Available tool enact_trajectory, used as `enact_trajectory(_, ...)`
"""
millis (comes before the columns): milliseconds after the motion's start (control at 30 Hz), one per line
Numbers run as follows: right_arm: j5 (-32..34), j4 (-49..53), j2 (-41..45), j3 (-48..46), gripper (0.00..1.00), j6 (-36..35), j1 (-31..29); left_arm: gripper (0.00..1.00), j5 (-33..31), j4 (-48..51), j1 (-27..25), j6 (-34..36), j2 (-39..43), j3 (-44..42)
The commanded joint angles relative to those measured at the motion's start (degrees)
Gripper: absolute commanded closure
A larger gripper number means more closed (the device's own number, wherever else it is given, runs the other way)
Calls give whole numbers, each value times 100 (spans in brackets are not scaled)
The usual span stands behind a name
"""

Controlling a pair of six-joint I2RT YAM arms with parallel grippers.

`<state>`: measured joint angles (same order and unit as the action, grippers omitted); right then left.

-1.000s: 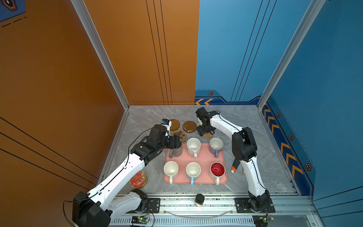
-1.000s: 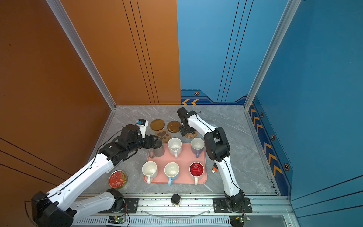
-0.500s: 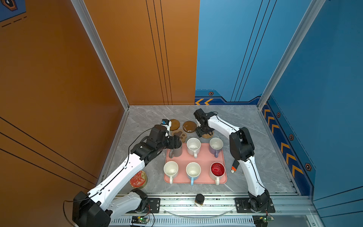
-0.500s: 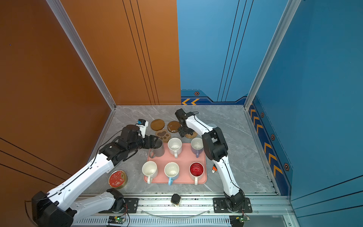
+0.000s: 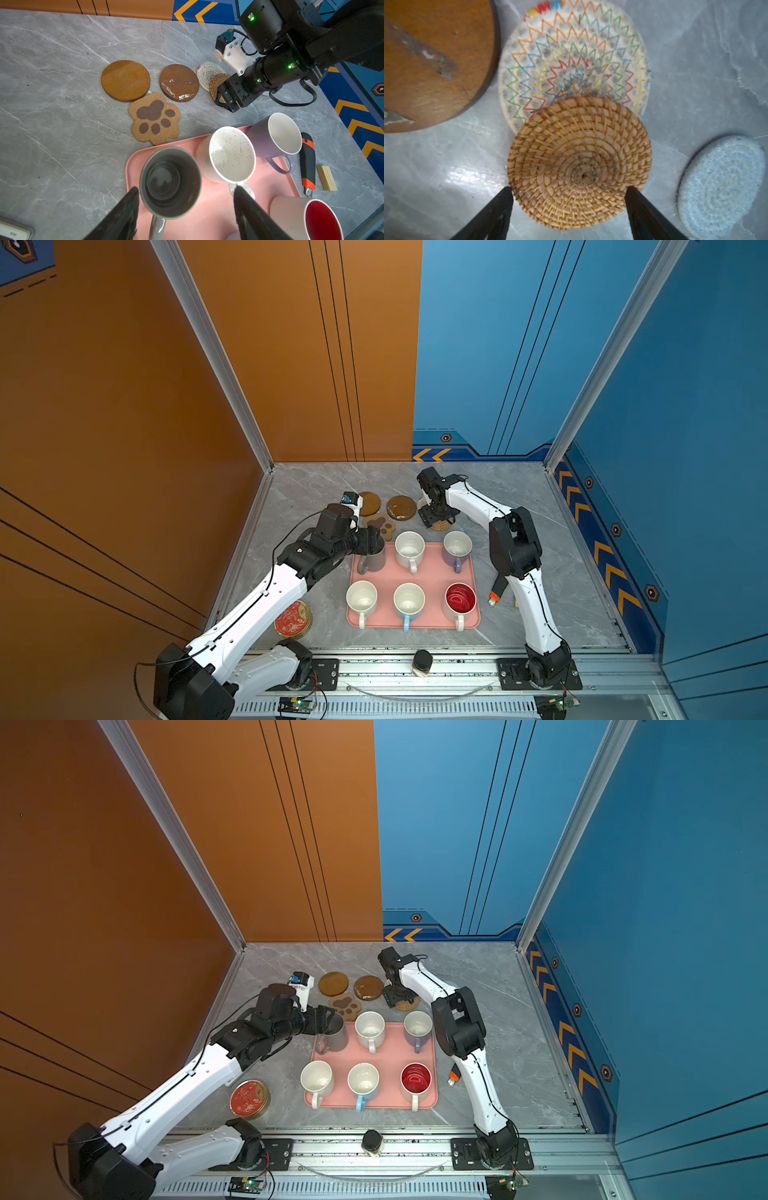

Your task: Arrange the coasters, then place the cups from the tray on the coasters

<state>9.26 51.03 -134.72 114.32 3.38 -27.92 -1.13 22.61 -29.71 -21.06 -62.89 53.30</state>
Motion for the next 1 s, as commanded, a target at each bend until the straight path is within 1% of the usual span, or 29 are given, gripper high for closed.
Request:
enact_trajectory(0, 10, 188, 195, -163, 17, 49, 97, 27, -106, 113, -51, -8, -48, -56)
enact_trajectory(567, -118, 175, 500, -329, 18, 96, 484, 27, -129, 147, -46, -12, 21, -82)
enact_trajectory(833, -319, 38, 734, -280, 18, 218, 490, 27, -148, 152, -47, -12, 73, -111)
enact_trajectory(967, -376, -39, 641, -103, 18, 338, 447, 27, -160, 156, -47, -12, 93, -114)
